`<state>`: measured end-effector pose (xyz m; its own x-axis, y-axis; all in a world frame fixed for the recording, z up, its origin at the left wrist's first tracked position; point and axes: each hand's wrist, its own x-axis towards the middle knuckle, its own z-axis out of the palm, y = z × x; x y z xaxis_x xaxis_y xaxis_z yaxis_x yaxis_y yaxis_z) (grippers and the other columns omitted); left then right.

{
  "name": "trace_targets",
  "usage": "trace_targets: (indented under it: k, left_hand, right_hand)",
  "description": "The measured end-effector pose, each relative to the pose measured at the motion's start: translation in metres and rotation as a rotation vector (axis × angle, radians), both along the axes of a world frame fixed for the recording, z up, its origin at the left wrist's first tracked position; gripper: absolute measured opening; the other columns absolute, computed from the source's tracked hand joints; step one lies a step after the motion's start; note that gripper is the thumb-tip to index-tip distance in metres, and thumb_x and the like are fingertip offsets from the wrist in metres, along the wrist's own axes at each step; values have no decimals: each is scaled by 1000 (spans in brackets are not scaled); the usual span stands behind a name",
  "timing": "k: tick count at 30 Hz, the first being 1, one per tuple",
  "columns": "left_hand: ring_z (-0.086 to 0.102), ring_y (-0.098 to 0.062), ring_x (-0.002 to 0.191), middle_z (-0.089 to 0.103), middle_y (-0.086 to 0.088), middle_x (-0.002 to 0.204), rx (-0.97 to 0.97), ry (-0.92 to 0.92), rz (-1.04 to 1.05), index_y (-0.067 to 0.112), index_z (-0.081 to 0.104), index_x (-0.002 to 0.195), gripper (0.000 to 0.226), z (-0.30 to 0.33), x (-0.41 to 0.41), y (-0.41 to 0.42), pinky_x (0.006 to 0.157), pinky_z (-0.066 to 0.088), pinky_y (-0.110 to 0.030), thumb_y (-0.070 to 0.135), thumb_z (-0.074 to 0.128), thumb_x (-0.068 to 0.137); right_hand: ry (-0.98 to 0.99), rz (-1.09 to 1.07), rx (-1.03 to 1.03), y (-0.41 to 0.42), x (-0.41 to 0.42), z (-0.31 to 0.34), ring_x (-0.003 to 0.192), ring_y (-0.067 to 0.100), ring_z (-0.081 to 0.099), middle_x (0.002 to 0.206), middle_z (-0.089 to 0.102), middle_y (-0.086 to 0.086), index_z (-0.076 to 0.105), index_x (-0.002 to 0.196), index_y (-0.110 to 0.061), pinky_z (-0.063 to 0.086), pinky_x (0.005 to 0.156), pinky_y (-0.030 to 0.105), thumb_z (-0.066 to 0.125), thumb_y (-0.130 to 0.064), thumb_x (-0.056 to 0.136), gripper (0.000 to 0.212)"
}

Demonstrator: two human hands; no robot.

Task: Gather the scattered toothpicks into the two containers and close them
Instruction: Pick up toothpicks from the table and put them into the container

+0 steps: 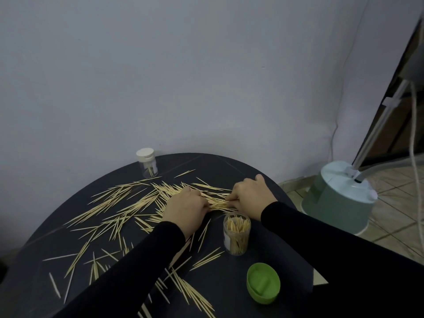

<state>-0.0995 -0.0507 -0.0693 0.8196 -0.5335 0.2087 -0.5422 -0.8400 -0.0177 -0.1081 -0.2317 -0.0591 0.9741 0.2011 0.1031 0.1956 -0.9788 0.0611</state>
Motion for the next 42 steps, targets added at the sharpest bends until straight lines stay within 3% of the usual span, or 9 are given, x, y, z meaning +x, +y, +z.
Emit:
trace_targets:
  k: [13, 19, 24, 27, 30, 34, 36, 39, 42]
  left_hand:
    - [49, -8, 100, 60, 11, 107, -242, 30, 101, 30, 66, 109, 22, 8, -6, -2, 84, 41, -24, 39, 51, 95]
    - [57, 1, 82, 64, 14, 91, -772, 265, 125, 31, 66, 94, 7, 16, -17, -4, 72, 44, -15, 29, 61, 91]
    - [59, 2, 77, 67, 11, 84, -978, 286, 59, 34, 66, 89, 7, 27, -25, -4, 70, 45, -16, 27, 64, 89]
    - [62, 0, 76, 69, 10, 82, -1089, 284, 24, 32, 67, 91, 8, 33, -31, -5, 71, 49, -17, 25, 66, 88]
    - [61, -4, 73, 70, 9, 81, -1119, 296, -29, 30, 68, 93, 8, 37, -38, -6, 66, 49, -16, 24, 67, 87]
    - [55, -15, 66, 67, 16, 80, -1092, 295, -100, 30, 66, 99, 16, 31, -47, -8, 62, 48, -28, 24, 70, 85]
    - [50, -9, 62, 65, 18, 80, -1072, 282, -127, 31, 63, 105, 23, 24, -50, -10, 60, 44, -25, 24, 71, 84]
    - [51, -2, 61, 66, 15, 77, -1004, 255, -155, 33, 61, 103, 24, 16, -55, -11, 59, 40, -14, 23, 71, 83]
    - [52, 8, 72, 65, 17, 80, -869, 192, -195, 35, 62, 98, 21, 11, -59, -10, 63, 36, -6, 23, 71, 84]
  right_hand:
    - [-21, -70, 58, -5, -12, 13, 108, 14, 53, 109, 67, -11, 71, 106, -32, 26, 103, 42, 57, -43, 93, 22]
    - [-36, -137, 335, -8, -21, 17, 107, 12, 52, 107, 65, -13, 73, 102, -32, 31, 103, 41, 59, -43, 92, 21]
    - [13, -110, 672, -13, -28, 17, 101, 9, 55, 89, 59, -22, 72, 99, -33, 39, 102, 47, 62, -46, 89, 19]
    - [12, -29, 811, -18, -37, 22, 91, 4, 55, 82, 61, -25, 71, 95, -34, 45, 91, 37, 64, -44, 87, 15]
    - [41, 71, 911, -23, -47, 32, 84, 6, 60, 84, 68, -14, 71, 93, -32, 50, 78, 32, 67, -39, 86, 11]
    - [120, 152, 921, -29, -58, 34, 88, 20, 66, 86, 73, -3, 73, 87, -32, 55, 85, 42, 70, -40, 82, 10]
    - [170, 173, 887, -29, -60, 31, 88, 29, 65, 87, 72, 1, 74, 84, -35, 52, 85, 50, 71, -49, 76, 16]
    - [227, 204, 823, -29, -59, 26, 91, 16, 63, 91, 66, -10, 73, 81, -39, 50, 88, 48, 74, -46, 76, 8]
    - [242, 203, 751, -30, -58, 24, 99, 6, 59, 98, 61, -16, 73, 94, -39, 49, 93, 42, 75, -46, 76, 19]
